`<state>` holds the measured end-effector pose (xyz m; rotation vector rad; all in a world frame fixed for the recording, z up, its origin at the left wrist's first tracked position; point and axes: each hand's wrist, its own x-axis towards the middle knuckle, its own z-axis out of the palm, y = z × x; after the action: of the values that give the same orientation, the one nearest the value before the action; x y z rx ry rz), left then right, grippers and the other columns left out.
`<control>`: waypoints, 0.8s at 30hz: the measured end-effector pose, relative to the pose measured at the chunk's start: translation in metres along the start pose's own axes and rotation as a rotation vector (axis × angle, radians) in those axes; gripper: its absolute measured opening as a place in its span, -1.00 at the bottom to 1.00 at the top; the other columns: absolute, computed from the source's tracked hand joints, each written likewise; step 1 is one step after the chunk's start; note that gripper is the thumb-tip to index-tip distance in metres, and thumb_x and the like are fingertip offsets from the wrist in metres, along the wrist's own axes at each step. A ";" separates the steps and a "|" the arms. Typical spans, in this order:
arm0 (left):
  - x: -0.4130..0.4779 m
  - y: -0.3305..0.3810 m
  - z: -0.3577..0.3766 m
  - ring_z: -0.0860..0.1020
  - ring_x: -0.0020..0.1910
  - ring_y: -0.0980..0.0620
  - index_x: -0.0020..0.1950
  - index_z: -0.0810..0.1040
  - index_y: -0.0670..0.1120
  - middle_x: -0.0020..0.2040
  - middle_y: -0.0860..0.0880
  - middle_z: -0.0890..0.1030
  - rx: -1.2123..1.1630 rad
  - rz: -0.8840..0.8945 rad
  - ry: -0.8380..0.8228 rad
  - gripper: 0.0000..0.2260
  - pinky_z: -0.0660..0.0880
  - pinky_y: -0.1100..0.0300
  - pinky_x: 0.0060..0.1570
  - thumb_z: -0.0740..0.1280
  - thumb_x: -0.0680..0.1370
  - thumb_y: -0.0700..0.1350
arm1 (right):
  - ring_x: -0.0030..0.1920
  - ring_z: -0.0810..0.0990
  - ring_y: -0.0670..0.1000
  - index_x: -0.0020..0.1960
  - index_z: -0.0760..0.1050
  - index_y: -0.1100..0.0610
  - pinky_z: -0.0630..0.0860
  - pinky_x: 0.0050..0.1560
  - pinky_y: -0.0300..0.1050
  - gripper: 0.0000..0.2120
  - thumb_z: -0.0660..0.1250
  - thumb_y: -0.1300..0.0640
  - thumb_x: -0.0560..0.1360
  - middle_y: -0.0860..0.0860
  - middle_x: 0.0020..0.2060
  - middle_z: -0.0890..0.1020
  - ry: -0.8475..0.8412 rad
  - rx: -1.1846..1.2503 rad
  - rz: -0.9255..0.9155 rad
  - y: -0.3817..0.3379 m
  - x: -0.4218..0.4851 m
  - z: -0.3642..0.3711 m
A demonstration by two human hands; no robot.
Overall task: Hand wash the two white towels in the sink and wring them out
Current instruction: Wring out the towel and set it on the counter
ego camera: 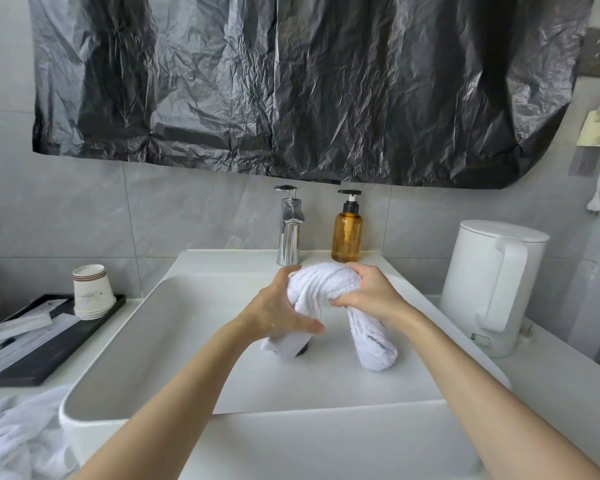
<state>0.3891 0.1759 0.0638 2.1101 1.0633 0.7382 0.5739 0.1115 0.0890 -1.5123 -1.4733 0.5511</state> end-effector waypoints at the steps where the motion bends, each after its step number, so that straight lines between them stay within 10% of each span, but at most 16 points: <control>1: -0.001 0.000 0.000 0.51 0.17 -0.02 0.47 0.17 0.19 0.25 0.04 0.49 0.011 -0.009 0.012 -0.02 0.50 0.07 0.17 0.63 0.17 0.06 | -0.14 0.62 0.02 0.18 0.51 0.09 0.58 -0.03 -0.08 -0.49 0.52 0.33 0.28 0.05 0.03 0.60 -0.027 0.019 0.002 0.000 0.000 -0.001; 9: -0.009 0.015 0.000 0.58 -0.05 -0.03 0.12 0.53 -0.10 0.01 -0.06 0.63 0.020 -0.002 0.063 -0.69 0.51 0.13 -0.09 0.47 0.41 -0.13 | 0.13 0.45 -0.13 0.29 0.29 -0.29 0.53 -0.10 -0.06 -0.36 0.45 0.14 0.35 -0.24 0.18 0.38 0.139 -0.605 -0.441 0.005 -0.011 0.005; 14: -0.005 0.019 0.004 0.61 -0.08 0.02 0.11 0.51 -0.08 -0.03 -0.03 0.64 -0.018 -0.026 0.032 -0.56 0.52 0.20 -0.16 0.58 0.31 -0.06 | -0.03 0.58 0.00 0.28 0.43 -0.11 0.35 -0.45 -0.18 -0.36 0.55 0.02 0.24 -0.12 -0.02 0.55 0.301 -0.983 -0.637 0.005 -0.010 0.014; 24: 0.000 0.015 0.000 0.50 0.16 -0.04 0.25 0.39 -0.05 0.14 0.01 0.55 0.766 0.231 0.420 -0.63 0.30 0.14 -0.21 0.35 0.47 -0.12 | -0.35 0.41 0.08 -0.28 0.37 0.08 0.28 -0.39 -0.11 -0.77 0.41 0.04 0.29 -0.04 -0.41 0.45 -0.119 -0.929 -0.234 -0.041 0.000 0.000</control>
<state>0.3960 0.1695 0.0749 2.8362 1.5177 1.0316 0.5521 0.1061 0.1233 -1.9537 -2.1154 -0.2503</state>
